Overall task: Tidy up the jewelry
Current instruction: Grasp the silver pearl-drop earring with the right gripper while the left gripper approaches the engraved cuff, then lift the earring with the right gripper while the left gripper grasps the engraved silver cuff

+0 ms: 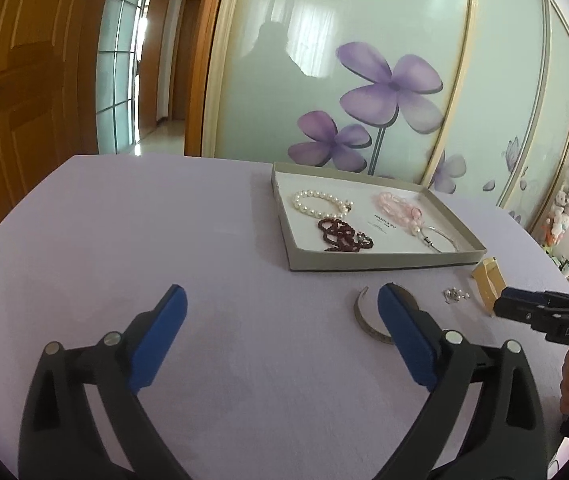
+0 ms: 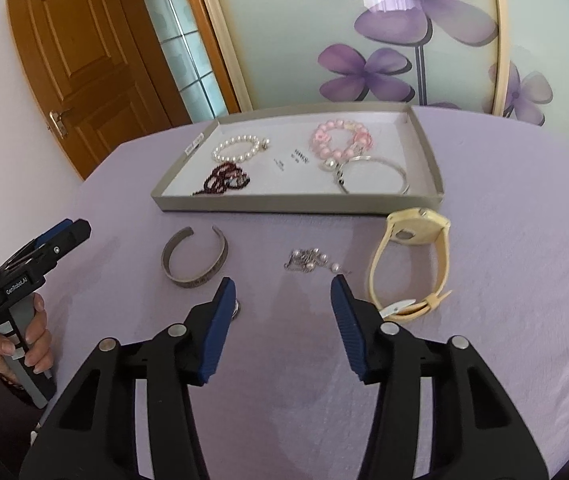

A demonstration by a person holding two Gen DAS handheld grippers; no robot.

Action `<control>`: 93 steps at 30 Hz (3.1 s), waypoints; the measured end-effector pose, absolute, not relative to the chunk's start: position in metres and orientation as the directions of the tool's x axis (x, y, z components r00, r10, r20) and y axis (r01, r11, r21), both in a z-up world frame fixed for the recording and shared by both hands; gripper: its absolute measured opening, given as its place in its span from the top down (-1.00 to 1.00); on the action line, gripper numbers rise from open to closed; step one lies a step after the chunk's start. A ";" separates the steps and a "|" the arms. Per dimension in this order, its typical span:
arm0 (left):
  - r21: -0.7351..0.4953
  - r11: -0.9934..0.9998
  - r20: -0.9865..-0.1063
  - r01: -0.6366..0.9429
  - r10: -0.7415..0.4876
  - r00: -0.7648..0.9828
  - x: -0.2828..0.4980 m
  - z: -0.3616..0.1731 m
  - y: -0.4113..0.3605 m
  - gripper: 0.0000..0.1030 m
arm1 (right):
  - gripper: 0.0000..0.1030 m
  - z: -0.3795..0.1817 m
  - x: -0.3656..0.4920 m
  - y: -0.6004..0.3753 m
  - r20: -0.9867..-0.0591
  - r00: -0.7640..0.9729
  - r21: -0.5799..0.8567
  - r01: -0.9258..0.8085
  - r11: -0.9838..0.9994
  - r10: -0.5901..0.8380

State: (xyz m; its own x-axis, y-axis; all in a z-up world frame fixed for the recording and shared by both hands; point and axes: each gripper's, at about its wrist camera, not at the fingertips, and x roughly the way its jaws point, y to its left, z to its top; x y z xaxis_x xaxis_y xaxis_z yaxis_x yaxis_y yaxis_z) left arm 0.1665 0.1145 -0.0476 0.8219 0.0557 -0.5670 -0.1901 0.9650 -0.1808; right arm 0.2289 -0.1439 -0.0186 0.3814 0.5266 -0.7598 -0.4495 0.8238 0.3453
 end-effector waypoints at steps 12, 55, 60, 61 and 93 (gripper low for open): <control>-0.234 0.958 -0.563 -0.166 0.006 0.826 0.167 -0.050 0.118 -0.89 | 0.06 -0.033 0.243 -0.115 -0.815 0.391 0.234 -0.453 0.860 0.428; -0.156 0.978 -0.690 -0.141 -0.006 0.724 0.187 -0.059 0.091 -0.89 | 0.84 -0.027 0.254 -0.130 -0.760 0.349 0.398 -0.417 0.817 0.548; -0.140 0.983 -0.716 -0.120 -0.016 0.697 0.202 -0.054 0.072 -0.89 | 0.83 0.003 0.254 -0.151 -0.693 0.397 0.452 -0.412 0.791 0.602; -0.134 0.985 -0.720 -0.111 -0.019 0.694 0.206 -0.053 0.066 -0.89 | 0.83 0.008 0.254 -0.155 -0.684 0.406 0.455 -0.412 0.789 0.606; -0.050 0.985 -0.834 -0.164 0.049 0.549 0.273 -0.083 0.027 -0.30 | 0.83 0.021 0.262 -0.178 -0.640 0.454 0.468 -0.411 0.783 0.620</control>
State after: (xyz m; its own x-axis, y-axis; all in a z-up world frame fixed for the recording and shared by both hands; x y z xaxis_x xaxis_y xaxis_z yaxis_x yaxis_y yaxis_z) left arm 0.2730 0.0271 -0.0826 0.5492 0.0492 -0.8343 -0.1637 0.9853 -0.0497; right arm 0.2623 -0.1778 0.0207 0.4538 0.6202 -0.6398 -0.4106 0.7828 0.4676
